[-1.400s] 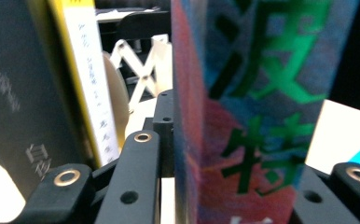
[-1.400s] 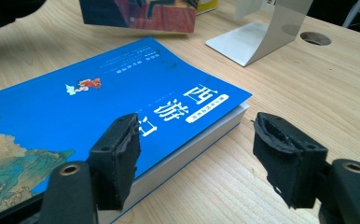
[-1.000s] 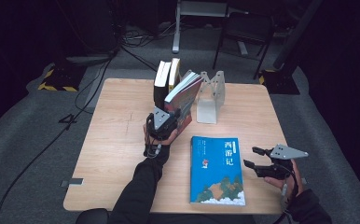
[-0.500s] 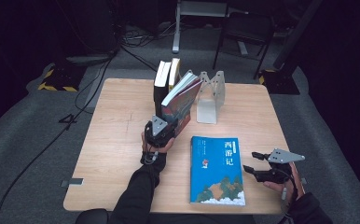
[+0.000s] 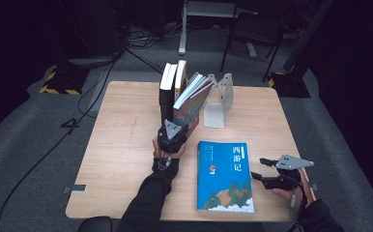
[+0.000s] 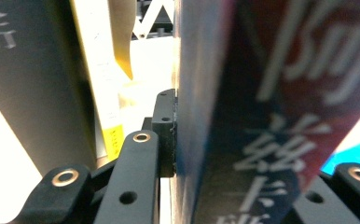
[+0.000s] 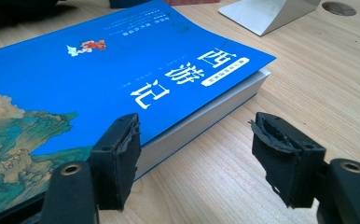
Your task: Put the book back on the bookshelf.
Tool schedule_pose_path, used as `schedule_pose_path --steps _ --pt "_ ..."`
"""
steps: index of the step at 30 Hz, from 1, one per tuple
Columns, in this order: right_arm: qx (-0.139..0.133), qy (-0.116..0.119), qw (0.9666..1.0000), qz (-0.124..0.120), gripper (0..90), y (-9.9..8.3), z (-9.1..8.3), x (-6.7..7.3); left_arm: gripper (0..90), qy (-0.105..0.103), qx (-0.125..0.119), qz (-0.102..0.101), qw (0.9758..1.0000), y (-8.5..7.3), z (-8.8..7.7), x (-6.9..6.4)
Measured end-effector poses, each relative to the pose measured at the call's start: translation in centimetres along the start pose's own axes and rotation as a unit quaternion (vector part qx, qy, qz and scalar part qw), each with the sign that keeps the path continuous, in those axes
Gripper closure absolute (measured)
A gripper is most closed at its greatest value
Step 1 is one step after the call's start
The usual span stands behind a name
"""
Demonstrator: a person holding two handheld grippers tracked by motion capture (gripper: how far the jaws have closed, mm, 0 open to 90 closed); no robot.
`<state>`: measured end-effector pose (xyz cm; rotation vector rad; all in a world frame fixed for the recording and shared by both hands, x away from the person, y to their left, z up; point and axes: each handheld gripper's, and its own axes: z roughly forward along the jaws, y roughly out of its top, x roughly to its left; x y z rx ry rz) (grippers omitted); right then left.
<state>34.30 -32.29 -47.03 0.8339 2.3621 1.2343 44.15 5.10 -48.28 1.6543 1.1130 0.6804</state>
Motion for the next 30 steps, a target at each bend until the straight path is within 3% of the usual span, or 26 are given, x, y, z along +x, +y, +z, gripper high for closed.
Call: schedule_pose_path --steps 6,8,10,12,15,20,30 --pt "0.002 0.0 1.0 -0.007 32.8 -0.1 0.0 0.1 73.7 0.019 -0.002 -0.022 0.9996 0.7 1.9 -1.3" --pt "0.002 -0.001 1.0 -0.008 32.8 -0.1 0.0 0.1 73.7 0.019 -0.001 -0.026 0.9995 0.8 2.2 -1.4" --pt "0.004 0.001 0.9999 -0.009 32.9 -0.1 0.1 0.1 73.7 0.033 0.002 -0.032 0.9989 1.1 2.8 -1.5" --pt "0.005 0.001 0.9999 -0.013 32.9 -0.1 0.2 0.2 73.6 0.029 0.003 -0.037 0.9989 1.4 3.3 -1.4" --pt "0.003 0.002 0.9999 -0.012 32.9 -0.1 0.1 0.2 73.4 0.035 0.003 -0.031 0.9989 1.7 4.1 -1.2" --pt "0.002 0.001 0.9999 -0.011 33.1 -0.1 0.1 0.1 73.3 0.027 -0.001 -0.031 0.9992 2.0 5.1 -1.1" --pt "0.005 0.004 0.9999 -0.013 33.4 -0.2 0.2 0.0 71.3 0.033 0.0 -0.004 0.9994 2.8 7.3 -1.6"
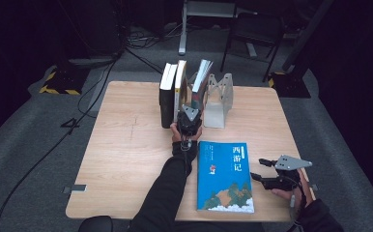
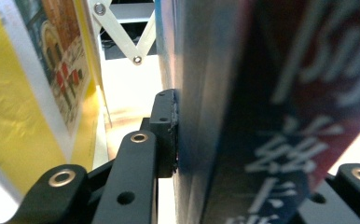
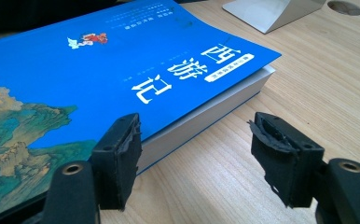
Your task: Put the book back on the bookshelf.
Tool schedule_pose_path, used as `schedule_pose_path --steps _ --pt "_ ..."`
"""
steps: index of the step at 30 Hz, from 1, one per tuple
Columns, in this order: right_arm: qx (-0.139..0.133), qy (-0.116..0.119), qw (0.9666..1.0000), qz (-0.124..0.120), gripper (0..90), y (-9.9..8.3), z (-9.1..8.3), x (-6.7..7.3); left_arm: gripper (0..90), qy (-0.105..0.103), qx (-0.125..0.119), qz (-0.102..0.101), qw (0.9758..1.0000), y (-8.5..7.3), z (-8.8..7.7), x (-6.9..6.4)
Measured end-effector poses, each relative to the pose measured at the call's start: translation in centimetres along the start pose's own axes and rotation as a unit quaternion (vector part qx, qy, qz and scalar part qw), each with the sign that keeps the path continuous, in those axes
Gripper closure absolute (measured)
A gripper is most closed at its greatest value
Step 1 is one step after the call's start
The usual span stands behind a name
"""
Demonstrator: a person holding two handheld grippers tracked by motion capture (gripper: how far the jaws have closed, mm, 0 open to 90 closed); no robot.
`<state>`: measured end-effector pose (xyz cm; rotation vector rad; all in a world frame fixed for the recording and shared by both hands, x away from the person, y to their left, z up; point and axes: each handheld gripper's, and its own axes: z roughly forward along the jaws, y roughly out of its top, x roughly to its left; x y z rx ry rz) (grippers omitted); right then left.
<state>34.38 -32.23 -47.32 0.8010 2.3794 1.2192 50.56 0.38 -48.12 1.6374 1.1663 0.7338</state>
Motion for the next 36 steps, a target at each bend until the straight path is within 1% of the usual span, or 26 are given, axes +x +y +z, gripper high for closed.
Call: schedule_pose_path --steps 6,8,9,11,12,14,15,17,19,20,22,24,26,27,28,29,30,31,34,35,36 --pt "0.0 0.0 1.0 0.001 33.4 0.0 0.0 -0.1 70.6 0.005 0.007 0.011 0.9999 0.5 0.7 0.1" --pt "0.0 0.001 1.0 0.001 33.6 -0.1 0.1 -0.2 69.3 0.002 0.017 0.024 0.9996 0.9 1.1 0.1" --pt "0.0 0.001 1.0 0.001 33.6 -0.1 0.1 -0.2 68.8 0.002 0.017 0.024 0.9996 0.9 1.1 0.1" --pt "0.001 0.004 1.0 0.002 34.5 -0.1 0.1 -0.3 67.7 0.0 0.033 0.033 0.9989 1.1 1.0 0.0" --pt "0.001 0.004 1.0 0.004 34.6 -0.1 0.1 -0.4 66.7 -0.001 0.038 0.033 0.9987 1.1 0.9 -0.1" --pt "0.0 0.001 0.9999 0.01 34.9 -0.1 0.0 -0.5 65.6 -0.007 0.047 0.032 0.9984 0.9 0.6 0.1" --pt "-0.005 -0.004 1.0 0.005 35.5 -0.1 -0.1 -0.4 65.4 -0.011 0.051 0.031 0.9981 0.9 0.5 0.2" --pt "-0.01 -0.009 0.9999 -0.005 38.2 0.0 -0.4 -0.2 64.9 -0.022 0.06 0.02 0.9977 0.7 0.1 0.3" --pt "-0.016 -0.014 0.9997 -0.008 38.0 0.2 -0.7 -0.2 63.7 -0.023 0.067 0.028 0.9971 0.5 -0.3 0.2" --pt "-0.017 -0.013 0.9998 -0.005 37.8 0.2 -0.7 -0.3 62.8 -0.025 0.068 0.036 0.9967 0.3 -0.6 0.2" --pt "-0.019 -0.016 0.9997 -0.004 37.2 0.2 -0.7 -0.5 61.2 -0.03 0.071 0.041 0.9962 -0.1 -1.0 0.1" --pt "-0.016 -0.017 0.9997 -0.004 37.0 0.2 -0.7 -0.5 61.2 -0.033 0.075 0.04 0.9958 -0.7 -1.2 0.0" --pt "-0.015 -0.017 0.9997 -0.004 36.8 0.2 -0.7 -0.5 61.5 -0.034 0.082 0.053 0.9947 -1.3 -1.3 0.0" --pt "-0.014 -0.018 0.9997 -0.005 36.8 0.2 -0.7 -0.4 62.2 -0.033 0.086 0.051 0.9944 -1.6 -1.4 -0.1" --pt "-0.013 -0.02 0.9997 -0.007 36.9 0.2 -0.7 -0.4 63.3 -0.028 0.086 0.052 0.9945 -1.8 -1.4 -0.3" --pt "-0.012 -0.019 0.9997 -0.007 36.9 0.2 -0.7 -0.4 65.0 -0.017 0.091 0.056 0.9941 -1.6 -1.5 -0.5" --pt "-0.012 -0.019 0.9997 -0.007 36.9 0.2 -0.7 -0.4 67.1 -0.017 0.091 0.056 0.9941 -1.6 -1.5 -0.5" --pt "-0.005 -0.021 0.9997 -0.009 36.9 0.2 -0.5 -0.4 67.1 -0.015 0.091 0.052 0.9943 -1.6 -1.5 -0.6" --pt "-0.004 -0.021 0.9997 -0.013 36.9 0.3 -0.4 -0.3 69.2 -0.019 0.096 0.047 0.9941 -1.4 -1.2 -0.8" --pt "-0.004 -0.021 0.9996 -0.016 36.9 0.3 -0.5 -0.2 69.3 -0.022 0.098 0.05 0.9937 -1.3 -0.9 -0.9" --pt "-0.005 -0.021 0.9996 -0.017 36.9 0.4 -0.5 -0.1 69.6 -0.021 0.101 0.044 0.9936 -1.0 -0.3 -1.0"
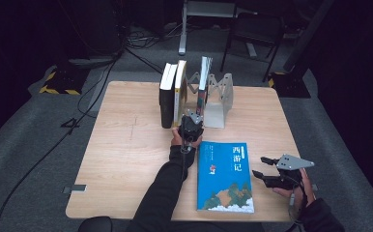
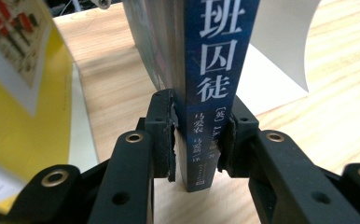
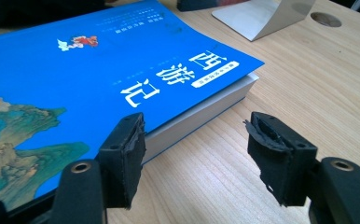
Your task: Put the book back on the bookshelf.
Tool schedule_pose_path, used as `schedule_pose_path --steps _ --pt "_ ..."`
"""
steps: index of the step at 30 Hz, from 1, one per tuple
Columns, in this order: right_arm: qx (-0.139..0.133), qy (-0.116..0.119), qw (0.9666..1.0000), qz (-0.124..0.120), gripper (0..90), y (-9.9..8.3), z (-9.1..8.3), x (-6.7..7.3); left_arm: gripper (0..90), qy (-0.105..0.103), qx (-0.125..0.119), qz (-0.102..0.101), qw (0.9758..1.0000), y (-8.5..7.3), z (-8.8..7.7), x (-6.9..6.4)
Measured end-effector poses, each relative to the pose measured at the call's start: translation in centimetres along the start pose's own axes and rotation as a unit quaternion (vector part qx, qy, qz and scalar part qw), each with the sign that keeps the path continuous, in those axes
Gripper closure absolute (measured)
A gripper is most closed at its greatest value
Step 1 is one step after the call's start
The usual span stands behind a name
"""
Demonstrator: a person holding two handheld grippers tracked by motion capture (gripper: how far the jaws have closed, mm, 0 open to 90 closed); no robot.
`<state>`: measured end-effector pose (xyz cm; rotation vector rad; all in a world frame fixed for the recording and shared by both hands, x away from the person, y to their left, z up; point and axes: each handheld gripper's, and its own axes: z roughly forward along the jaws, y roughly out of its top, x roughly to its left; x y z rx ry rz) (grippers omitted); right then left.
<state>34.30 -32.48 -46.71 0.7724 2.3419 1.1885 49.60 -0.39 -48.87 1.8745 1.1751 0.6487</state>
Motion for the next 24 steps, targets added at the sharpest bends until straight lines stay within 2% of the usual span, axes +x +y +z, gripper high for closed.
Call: schedule_pose_path --steps 8,12,15,19,20,21,24 --pt "-0.003 0.003 1.0 0.006 36.8 -0.1 -0.2 -0.3 69.0 0.004 0.008 0.01 0.9999 0.9 1.0 -0.1" --pt "-0.002 0.001 1.0 0.003 36.5 -0.1 -0.2 -0.2 66.2 0.007 0.009 0.011 0.9999 0.5 0.5 0.0" --pt "0.001 0.0 1.0 0.003 36.3 -0.1 -0.2 -0.1 63.4 0.0 0.012 0.017 0.9998 0.2 0.2 0.0" --pt "0.003 0.001 1.0 0.002 36.2 -0.1 -0.1 -0.1 60.7 -0.008 0.013 0.033 0.9993 0.0 -0.7 0.2" --pt "0.003 0.001 1.0 0.002 36.2 -0.1 -0.1 -0.1 60.8 -0.008 0.013 0.033 0.9993 0.0 -0.7 0.2" --pt "0.004 0.001 1.0 0.001 36.2 -0.1 0.0 -0.1 60.6 -0.007 0.017 0.046 0.9988 0.0 -1.0 0.3" --pt "0.004 0.0 1.0 0.001 36.2 -0.1 -0.1 -0.1 59.4 -0.006 0.022 0.055 0.9983 -0.1 -1.4 0.5"
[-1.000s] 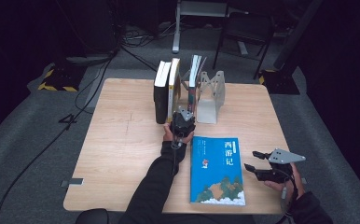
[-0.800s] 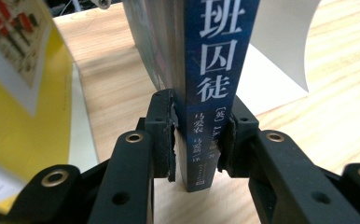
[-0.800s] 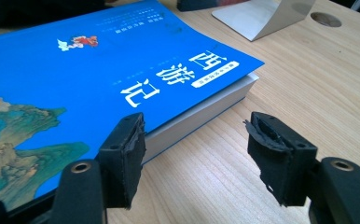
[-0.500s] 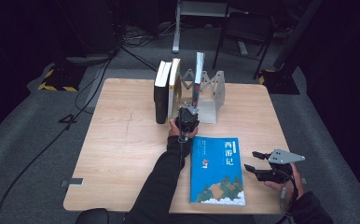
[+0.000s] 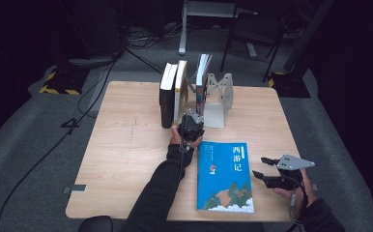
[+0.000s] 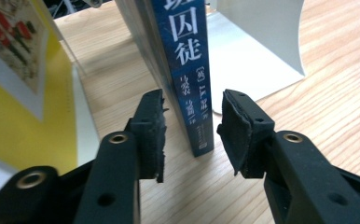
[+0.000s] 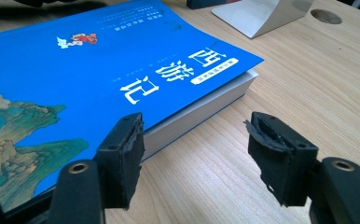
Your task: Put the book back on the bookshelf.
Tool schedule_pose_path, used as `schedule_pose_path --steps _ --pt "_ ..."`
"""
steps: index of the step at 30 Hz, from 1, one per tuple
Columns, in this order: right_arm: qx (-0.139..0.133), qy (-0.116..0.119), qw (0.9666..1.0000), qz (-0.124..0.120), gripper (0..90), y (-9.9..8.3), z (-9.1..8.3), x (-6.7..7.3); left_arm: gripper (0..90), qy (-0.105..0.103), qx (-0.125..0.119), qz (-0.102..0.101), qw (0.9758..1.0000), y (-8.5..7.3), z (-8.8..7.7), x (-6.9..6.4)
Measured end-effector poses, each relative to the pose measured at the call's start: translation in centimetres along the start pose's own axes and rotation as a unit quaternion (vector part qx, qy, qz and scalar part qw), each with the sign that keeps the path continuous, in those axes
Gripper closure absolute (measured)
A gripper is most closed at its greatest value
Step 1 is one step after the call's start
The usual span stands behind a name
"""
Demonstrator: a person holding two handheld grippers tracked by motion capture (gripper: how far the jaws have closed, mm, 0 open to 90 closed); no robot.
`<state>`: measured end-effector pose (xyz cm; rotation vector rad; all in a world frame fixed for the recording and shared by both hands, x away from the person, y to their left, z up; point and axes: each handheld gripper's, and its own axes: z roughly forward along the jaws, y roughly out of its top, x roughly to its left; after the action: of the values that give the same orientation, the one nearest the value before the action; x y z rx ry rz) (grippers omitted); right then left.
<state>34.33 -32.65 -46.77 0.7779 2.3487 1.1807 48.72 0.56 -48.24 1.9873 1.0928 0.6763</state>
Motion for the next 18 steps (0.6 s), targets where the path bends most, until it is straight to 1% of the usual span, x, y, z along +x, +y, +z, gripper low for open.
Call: schedule_pose_path --steps 1,2,4,5,7,8,10,13,16,18 --pt "-0.002 0.0 1.0 0.005 36.2 0.03 -0.1 0.01 61.0 0.001 0.0 0.005 1.0 -0.01 -0.08 0.07" --pt "-0.002 0.0 1.0 0.005 36.2 0.03 -0.1 0.01 62.1 0.001 0.0 0.005 1.0 -0.01 -0.08 0.07" --pt "-0.002 -0.001 1.0 0.003 36.2 0.05 -0.11 0.03 63.2 0.004 0.0 0.012 0.9999 -0.01 -0.25 0.23" --pt "-0.001 0.0 1.0 0.002 36.2 0.05 -0.09 0.11 66.5 0.005 -0.001 0.015 0.9999 0.0 -0.33 0.35" --pt "0.001 0.0 1.0 0.003 36.7 0.05 -0.06 0.13 66.7 0.009 0.002 0.02 0.9998 0.02 -0.39 0.55" --pt "0.002 0.001 1.0 0.002 36.8 0.05 -0.03 0.15 66.6 0.01 0.006 0.018 0.9998 0.0 -0.45 0.7" --pt "0.002 0.003 1.0 0.0 36.8 0.05 0.01 0.18 66.6 0.006 0.003 0.015 0.9999 -0.12 -0.44 0.91" --pt "0.001 0.002 1.0 -0.001 36.7 0.05 -0.06 0.17 67.3 0.011 0.007 0.028 0.9995 -0.15 -0.52 0.79" --pt "-0.002 0.0 1.0 0.003 36.7 0.06 -0.1 0.1 67.8 0.012 0.008 0.03 0.9995 -0.13 -0.59 0.76" --pt "-0.001 0.0 1.0 0.002 36.6 0.07 -0.1 0.12 68.4 0.011 0.006 0.032 0.9994 -0.13 -0.71 0.83"
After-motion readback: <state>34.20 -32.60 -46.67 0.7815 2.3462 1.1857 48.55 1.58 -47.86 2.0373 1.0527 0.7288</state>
